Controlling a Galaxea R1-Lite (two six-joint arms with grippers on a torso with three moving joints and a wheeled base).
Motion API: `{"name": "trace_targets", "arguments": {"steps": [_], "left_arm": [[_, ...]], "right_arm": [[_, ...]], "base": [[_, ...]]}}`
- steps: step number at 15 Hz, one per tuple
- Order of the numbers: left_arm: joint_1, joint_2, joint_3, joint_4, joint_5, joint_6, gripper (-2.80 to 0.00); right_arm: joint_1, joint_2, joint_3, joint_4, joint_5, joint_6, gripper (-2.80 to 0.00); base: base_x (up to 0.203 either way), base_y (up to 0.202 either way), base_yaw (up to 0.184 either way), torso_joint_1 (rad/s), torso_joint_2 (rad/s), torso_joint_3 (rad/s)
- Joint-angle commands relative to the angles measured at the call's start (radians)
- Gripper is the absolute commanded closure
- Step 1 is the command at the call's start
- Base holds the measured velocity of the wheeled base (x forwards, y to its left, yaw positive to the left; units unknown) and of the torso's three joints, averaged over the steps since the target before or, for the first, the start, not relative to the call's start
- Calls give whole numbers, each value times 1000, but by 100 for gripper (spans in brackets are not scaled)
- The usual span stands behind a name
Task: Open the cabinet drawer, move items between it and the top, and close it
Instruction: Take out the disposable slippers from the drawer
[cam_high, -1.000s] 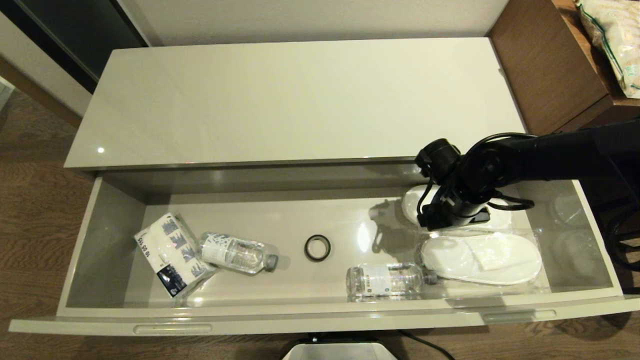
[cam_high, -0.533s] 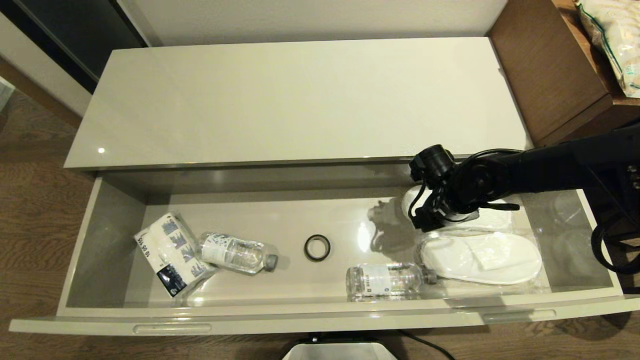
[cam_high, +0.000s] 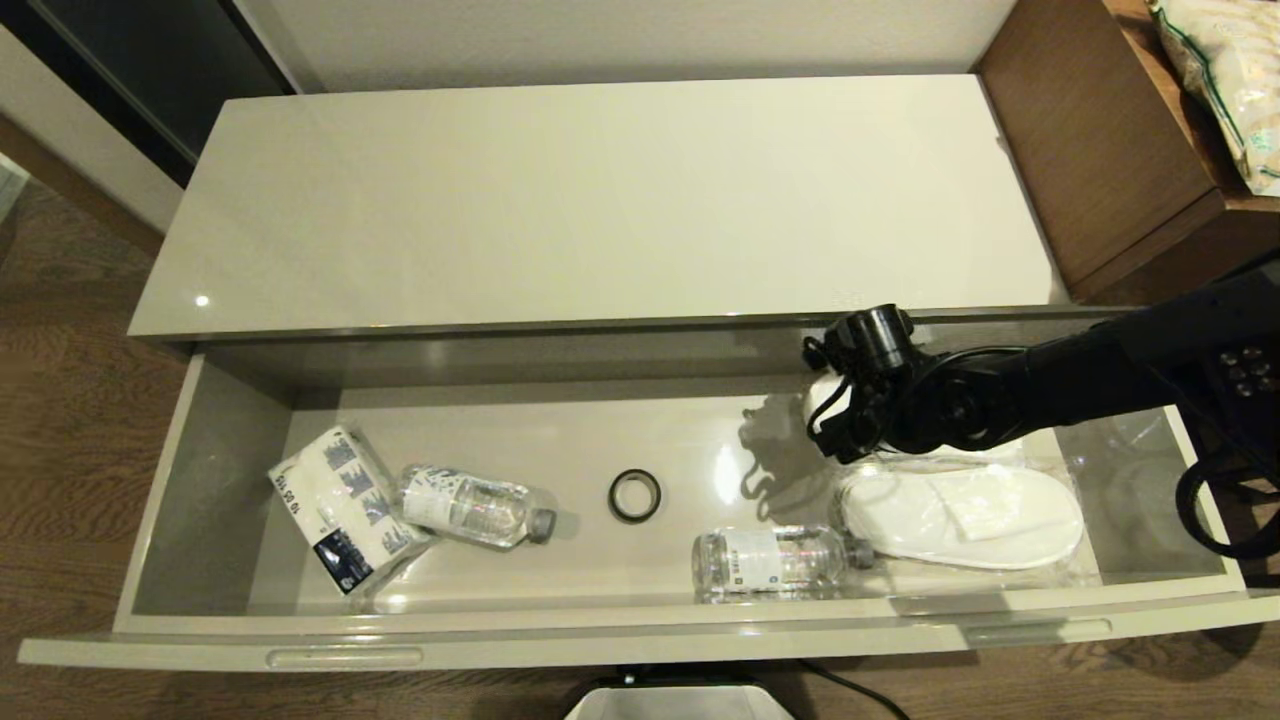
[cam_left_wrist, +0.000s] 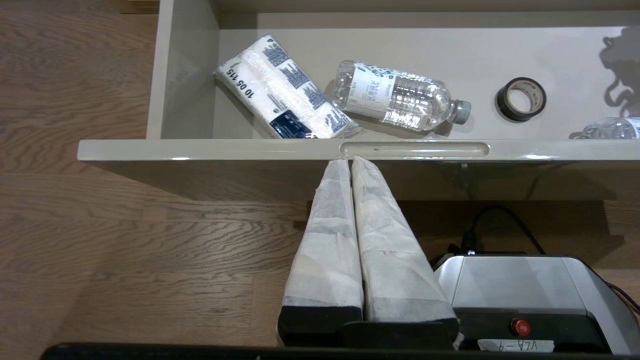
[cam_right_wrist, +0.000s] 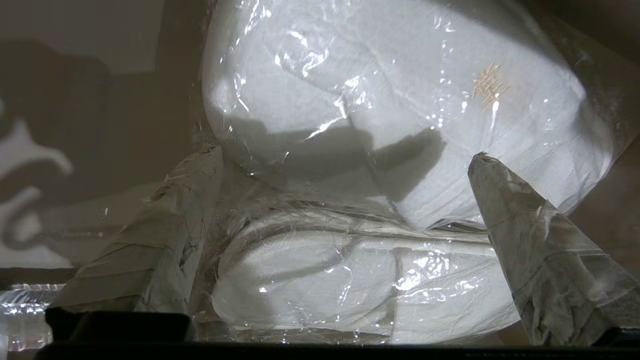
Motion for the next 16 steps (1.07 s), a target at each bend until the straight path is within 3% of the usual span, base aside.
{"name": "trace_targets", "arguments": {"steps": [1, 5, 11, 16], "left_arm": [[0, 0, 0, 1, 0, 0, 0], [0, 0, 0, 1, 0, 0, 0], [0, 0, 0, 1, 0, 0, 0], [0, 0, 0, 1, 0, 0, 0]], "right_arm": [[0, 5, 33, -28, 0, -8, -280], [-19, 24, 74, -97, -1, -41, -280], [-75, 102, 84, -315, 0, -167, -280], [-79, 107, 97, -337, 3, -197, -280]], "base": [[0, 0, 0, 0, 0, 0], [0, 0, 0, 0, 0, 0], [0, 0, 0, 0, 0, 0], [0, 0, 0, 0, 0, 0]]}}
